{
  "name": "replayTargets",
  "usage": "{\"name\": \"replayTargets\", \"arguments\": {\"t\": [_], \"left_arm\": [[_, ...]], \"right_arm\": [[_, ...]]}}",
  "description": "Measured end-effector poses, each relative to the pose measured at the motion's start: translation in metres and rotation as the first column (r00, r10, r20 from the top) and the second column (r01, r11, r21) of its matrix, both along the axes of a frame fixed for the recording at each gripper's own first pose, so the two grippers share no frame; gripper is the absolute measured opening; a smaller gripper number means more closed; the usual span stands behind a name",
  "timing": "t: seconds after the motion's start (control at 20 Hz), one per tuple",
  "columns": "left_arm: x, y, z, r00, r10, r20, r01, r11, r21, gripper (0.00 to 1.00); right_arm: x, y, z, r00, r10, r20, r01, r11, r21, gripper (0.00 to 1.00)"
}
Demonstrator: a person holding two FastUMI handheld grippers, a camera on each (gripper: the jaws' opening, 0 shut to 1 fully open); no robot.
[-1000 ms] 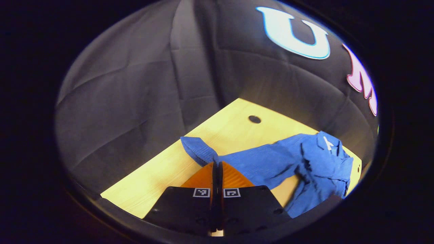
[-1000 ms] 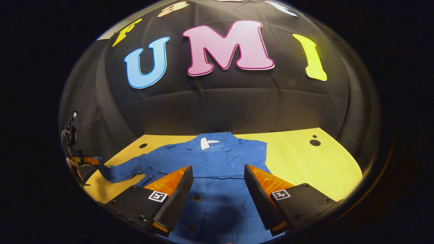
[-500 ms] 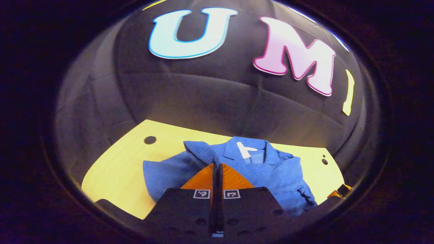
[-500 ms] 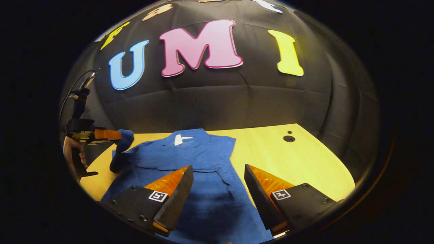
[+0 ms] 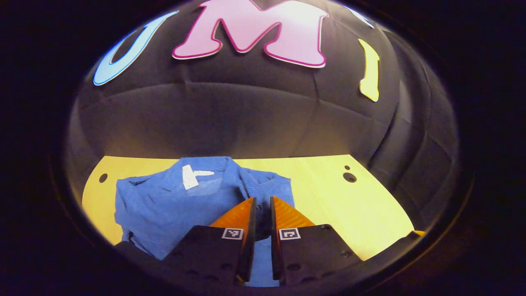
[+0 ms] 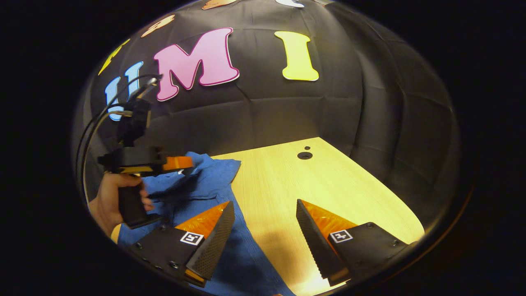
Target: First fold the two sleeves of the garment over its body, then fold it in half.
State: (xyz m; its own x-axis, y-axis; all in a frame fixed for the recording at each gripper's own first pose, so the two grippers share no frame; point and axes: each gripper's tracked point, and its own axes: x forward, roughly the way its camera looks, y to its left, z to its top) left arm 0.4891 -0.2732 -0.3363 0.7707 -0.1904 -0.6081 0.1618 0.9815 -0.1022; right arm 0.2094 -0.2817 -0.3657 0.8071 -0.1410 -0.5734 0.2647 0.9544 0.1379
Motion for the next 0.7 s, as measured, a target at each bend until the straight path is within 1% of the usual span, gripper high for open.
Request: {"name": "replayTargets", "arguments": {"t": [0.15, 0.3, 0.4, 0.45, 0.5, 0.6, 0.65, 0.7], "left_arm": [[-0.006, -0.004, 0.004, 1.0, 0.0, 0.008, 0.0, 1.0, -0.004, 0.84], [-0.03, 0.022, 0.026, 0.998, 0.014, 0.06, -0.013, 1.0, -0.021, 0.84], [-0.061, 0.044, 0.036, 0.997, 0.01, 0.078, -0.007, 0.999, -0.037, 0.83], [-0.081, 0.06, 0.037, 0.998, 0.015, 0.068, -0.012, 0.999, -0.03, 0.82], [-0.105, 0.079, 0.034, 0.999, 0.022, 0.049, -0.021, 1.0, -0.014, 0.83], [-0.16, 0.124, 0.023, 0.999, 0.045, -0.018, -0.044, 0.998, 0.049, 0.83], [-0.191, 0.149, 0.015, 0.996, 0.067, -0.06, -0.061, 0.994, 0.093, 0.84], [-0.224, 0.175, 0.009, 0.99, 0.1, -0.098, -0.086, 0.987, 0.139, 0.84]], "right_arm": [[-0.01, 0.004, -0.007, 0.999, 0.018, -0.028, -0.018, 1.0, -0.011, 0.95], [-0.021, 0.012, -0.013, 0.999, 0.023, -0.047, -0.023, 1.0, -0.001, 0.95], [-0.035, 0.018, -0.021, 0.997, 0.027, -0.074, -0.026, 1.0, 0.006, 0.95], [-0.043, 0.023, -0.028, 0.995, 0.037, -0.096, -0.037, 0.999, 0.009, 0.95], [-0.053, 0.027, -0.034, 0.991, 0.053, -0.123, -0.051, 0.999, 0.014, 0.95], [-0.074, 0.033, -0.044, 0.981, 0.078, -0.18, -0.075, 0.997, 0.024, 0.95], [-0.086, 0.037, -0.048, 0.974, 0.089, -0.21, -0.082, 0.996, 0.045, 0.91], [-0.098, 0.042, -0.051, 0.968, 0.1, -0.23, -0.087, 0.994, 0.066, 0.96]]}}
